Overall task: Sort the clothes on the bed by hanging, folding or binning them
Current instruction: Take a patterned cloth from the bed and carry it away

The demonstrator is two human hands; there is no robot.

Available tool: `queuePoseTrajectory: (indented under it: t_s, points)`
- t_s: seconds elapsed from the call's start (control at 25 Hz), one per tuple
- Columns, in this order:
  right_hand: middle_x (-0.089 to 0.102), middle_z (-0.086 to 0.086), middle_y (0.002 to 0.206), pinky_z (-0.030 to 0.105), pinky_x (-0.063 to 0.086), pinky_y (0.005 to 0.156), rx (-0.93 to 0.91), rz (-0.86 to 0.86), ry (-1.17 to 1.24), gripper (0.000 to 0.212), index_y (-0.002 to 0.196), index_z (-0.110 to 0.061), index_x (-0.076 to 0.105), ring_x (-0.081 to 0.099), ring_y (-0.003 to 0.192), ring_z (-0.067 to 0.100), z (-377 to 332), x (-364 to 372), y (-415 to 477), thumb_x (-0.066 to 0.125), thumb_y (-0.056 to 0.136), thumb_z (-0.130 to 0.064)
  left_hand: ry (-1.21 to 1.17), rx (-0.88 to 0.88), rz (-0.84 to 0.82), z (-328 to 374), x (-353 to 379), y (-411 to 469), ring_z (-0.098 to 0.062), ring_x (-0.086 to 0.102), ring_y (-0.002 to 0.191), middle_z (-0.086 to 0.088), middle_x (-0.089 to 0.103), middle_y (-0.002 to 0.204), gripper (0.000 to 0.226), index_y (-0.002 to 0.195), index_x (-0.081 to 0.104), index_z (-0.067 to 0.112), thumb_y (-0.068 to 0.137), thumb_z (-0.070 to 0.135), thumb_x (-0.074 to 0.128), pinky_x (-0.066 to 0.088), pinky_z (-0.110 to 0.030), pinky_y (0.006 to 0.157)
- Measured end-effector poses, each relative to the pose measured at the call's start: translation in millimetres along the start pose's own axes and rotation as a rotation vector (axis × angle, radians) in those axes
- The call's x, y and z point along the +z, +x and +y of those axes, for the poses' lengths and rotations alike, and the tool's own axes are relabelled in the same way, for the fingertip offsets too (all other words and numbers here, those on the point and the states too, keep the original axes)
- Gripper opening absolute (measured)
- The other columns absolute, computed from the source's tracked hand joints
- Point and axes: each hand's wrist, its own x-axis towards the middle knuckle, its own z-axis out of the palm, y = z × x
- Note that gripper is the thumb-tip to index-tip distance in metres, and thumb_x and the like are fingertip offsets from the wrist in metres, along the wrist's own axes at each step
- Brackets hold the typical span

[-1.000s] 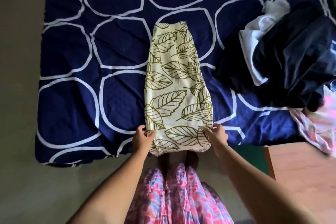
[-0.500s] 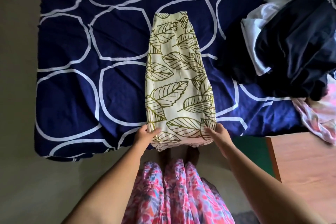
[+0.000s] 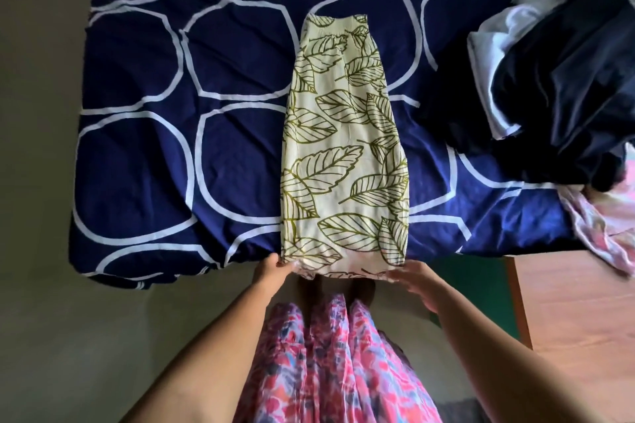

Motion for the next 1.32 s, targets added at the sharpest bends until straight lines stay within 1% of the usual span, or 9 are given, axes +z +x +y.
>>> queuePoseTrajectory:
  t_s: [0.28,0.4,0.52,0.6,0.72,0.8,0.88,1.12,1.32]
  points:
    - [0.072,0.003,0.1,0.021,0.048,0.074,-0.093,-0.097,0.124,0.072,0.111,-0.009,0.062,0.066,0.088,0.014,25,7,-13,0.088,0.048,-0.032,-0.243,0.016,0.026,-7,11,-47,-0.015,0.052,0.104,0.002,0.052,0.118,0.046,0.125,0.04,0.018,0.089,0.025,0.067,0.041,-0.024,0.084]
    - [0.074,0.005,0.093,0.023,0.05,0.07,-0.012,-0.138,0.133,0.06,0.105,-0.008,0.065,0.068,0.081,0.016,37,6,-20,0.085,0.053,-0.029,-0.209,-0.041,-0.106,-25,17,-41,-0.015,0.057,0.093,-0.003,0.062,0.117,0.046,0.114,0.053,0.009,0.079,0.024,0.078,0.046,-0.022,0.075]
    - [0.073,-0.003,0.074,0.015,0.047,0.063,0.038,-0.148,0.02,0.025,0.086,-0.012,0.068,0.065,0.068,0.009,50,8,-29,0.082,0.068,-0.022,-0.161,-0.038,-0.145,-43,23,-44,-0.02,0.063,0.103,-0.008,0.068,0.112,0.075,0.114,0.061,0.006,0.059,0.05,0.087,0.049,-0.028,0.093]
    - [0.071,0.001,0.076,0.015,0.045,0.06,0.034,-0.138,-0.014,0.01,0.08,-0.013,0.067,0.062,0.068,0.009,59,5,-38,0.076,0.077,-0.013,-0.264,-0.043,-0.123,-43,27,-62,-0.021,0.065,0.103,-0.008,0.07,0.099,0.054,0.111,0.061,-0.001,0.072,0.03,0.083,0.051,-0.015,0.082]
    - [0.072,0.003,0.089,0.018,0.044,0.074,-0.016,-0.184,0.048,0.029,0.093,-0.011,0.068,0.063,0.082,0.012,72,-2,-59,0.078,0.068,-0.023,-0.278,0.01,-0.045,-43,37,-97,0.007,0.065,0.067,0.011,0.068,0.065,0.017,0.086,0.055,0.014,0.086,0.001,0.067,0.043,-0.002,0.056]
    - [0.074,0.003,0.091,0.023,0.047,0.083,-0.039,-0.203,0.095,0.039,0.095,-0.01,0.07,0.066,0.084,0.013,80,-4,-71,0.076,0.06,-0.026,-0.3,0.062,-0.041,-49,46,-113,0.012,0.061,0.057,-0.001,0.072,0.084,0.023,0.083,0.053,0.015,0.086,-0.005,0.065,0.043,-0.003,0.055]
    - [0.074,0.006,0.095,0.031,0.048,0.087,-0.069,-0.229,0.126,0.045,0.101,-0.008,0.069,0.066,0.088,0.018,86,-5,-86,0.073,0.058,-0.021,-0.297,0.098,-0.052,-59,61,-128,-0.002,0.07,0.08,-0.014,0.067,0.105,0.022,0.093,0.059,0.01,0.081,-0.005,0.07,0.047,-0.006,0.061]
    - [0.072,0.015,0.088,0.034,0.053,0.082,-0.066,-0.287,0.091,0.051,0.093,0.0,0.068,0.067,0.078,0.024,95,-7,-127,0.079,0.05,-0.024,-0.282,0.066,-0.066,-84,81,-190,-0.014,0.049,0.117,-0.001,0.048,0.121,0.053,0.126,0.044,0.007,0.085,0.024,0.073,0.036,-0.016,0.088]
    - [0.071,-0.002,0.074,0.024,0.047,0.069,-0.105,-0.221,0.157,0.006,0.088,-0.012,0.065,0.064,0.066,0.009,107,-8,-158,0.064,0.084,-0.007,-0.374,0.137,0.073,-107,83,-214,-0.002,0.069,0.084,-0.008,0.067,0.096,0.017,0.107,0.062,0.001,0.09,0.0,0.059,0.044,-0.004,0.062]
